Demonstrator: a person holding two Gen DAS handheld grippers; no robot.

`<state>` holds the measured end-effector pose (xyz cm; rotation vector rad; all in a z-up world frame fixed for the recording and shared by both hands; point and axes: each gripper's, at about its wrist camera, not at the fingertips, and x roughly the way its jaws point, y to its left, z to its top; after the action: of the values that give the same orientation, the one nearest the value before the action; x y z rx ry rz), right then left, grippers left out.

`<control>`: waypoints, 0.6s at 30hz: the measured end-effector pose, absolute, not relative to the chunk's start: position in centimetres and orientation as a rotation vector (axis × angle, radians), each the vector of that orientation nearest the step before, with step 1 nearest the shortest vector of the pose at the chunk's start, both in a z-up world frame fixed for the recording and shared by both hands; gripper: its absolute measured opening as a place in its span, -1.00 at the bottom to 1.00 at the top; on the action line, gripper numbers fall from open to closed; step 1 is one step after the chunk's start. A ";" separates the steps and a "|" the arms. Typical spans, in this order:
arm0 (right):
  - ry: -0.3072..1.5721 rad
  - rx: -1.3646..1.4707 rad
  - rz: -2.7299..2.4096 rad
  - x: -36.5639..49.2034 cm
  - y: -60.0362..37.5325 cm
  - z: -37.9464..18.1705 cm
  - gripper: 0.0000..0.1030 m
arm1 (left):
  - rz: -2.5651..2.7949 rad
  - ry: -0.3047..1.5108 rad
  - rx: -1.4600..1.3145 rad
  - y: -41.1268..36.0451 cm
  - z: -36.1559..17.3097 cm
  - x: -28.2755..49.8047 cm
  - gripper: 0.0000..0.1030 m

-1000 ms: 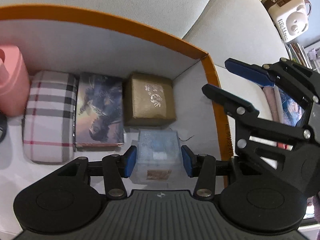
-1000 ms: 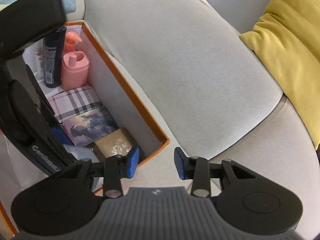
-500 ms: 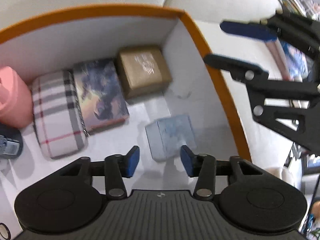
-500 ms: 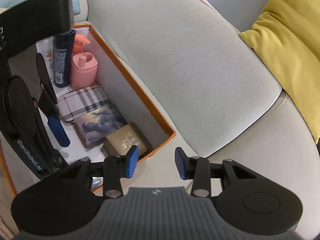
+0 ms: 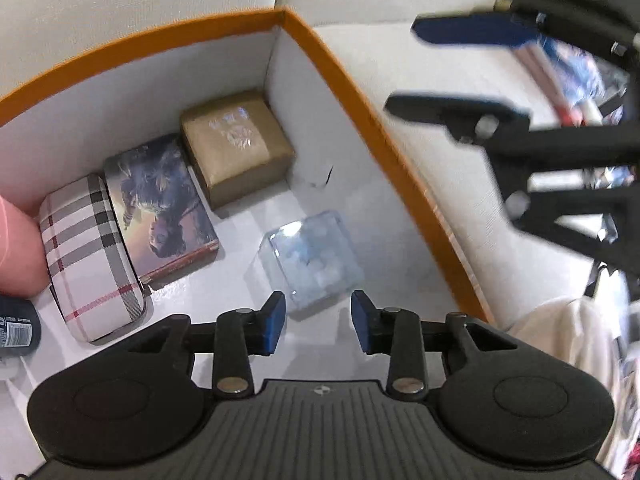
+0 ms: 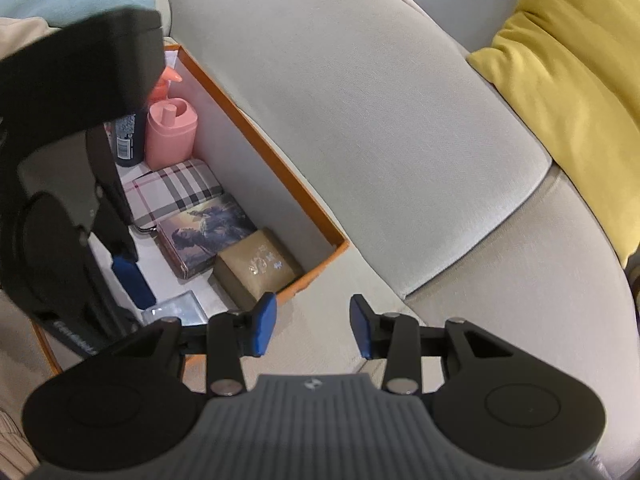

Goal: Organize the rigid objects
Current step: 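Open the left tool to release the cube box and withdraw both tools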

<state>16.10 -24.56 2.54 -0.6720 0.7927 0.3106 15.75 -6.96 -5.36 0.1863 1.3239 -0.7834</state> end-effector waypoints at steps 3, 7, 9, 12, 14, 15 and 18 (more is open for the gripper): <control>0.802 -0.661 0.295 15.8 -24.8 2.3 -0.21 | -0.749 1.328 0.180 -5.8 -6.2 14.2 -0.39; 0.805 -0.658 0.299 15.3 -25.0 2.2 -0.21 | -0.724 1.318 0.131 -5.0 -5.7 15.0 -0.49; 0.808 -0.655 0.298 15.2 -25.1 2.1 -0.21 | -0.682 1.289 0.146 -4.9 -5.5 15.3 -0.56; 0.812 -0.648 0.293 15.3 -25.1 2.0 -0.21 | -0.668 1.271 0.099 -4.4 -5.5 16.1 -0.57; 0.814 -0.643 0.292 15.4 -25.1 2.0 -0.21 | -0.678 1.279 0.073 -4.2 -5.6 16.3 -0.57; 0.814 -0.643 0.293 15.3 -25.0 1.9 -0.21 | -0.688 1.276 0.070 -4.9 -5.8 16.5 -0.57; 0.819 -0.641 0.299 15.2 -24.9 1.8 -0.21 | -0.694 1.269 0.073 -4.8 -5.9 15.4 -0.57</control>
<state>15.24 -24.87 1.81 -0.6412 0.8190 0.2991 15.45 -4.80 -5.91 0.0730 1.2690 -0.6938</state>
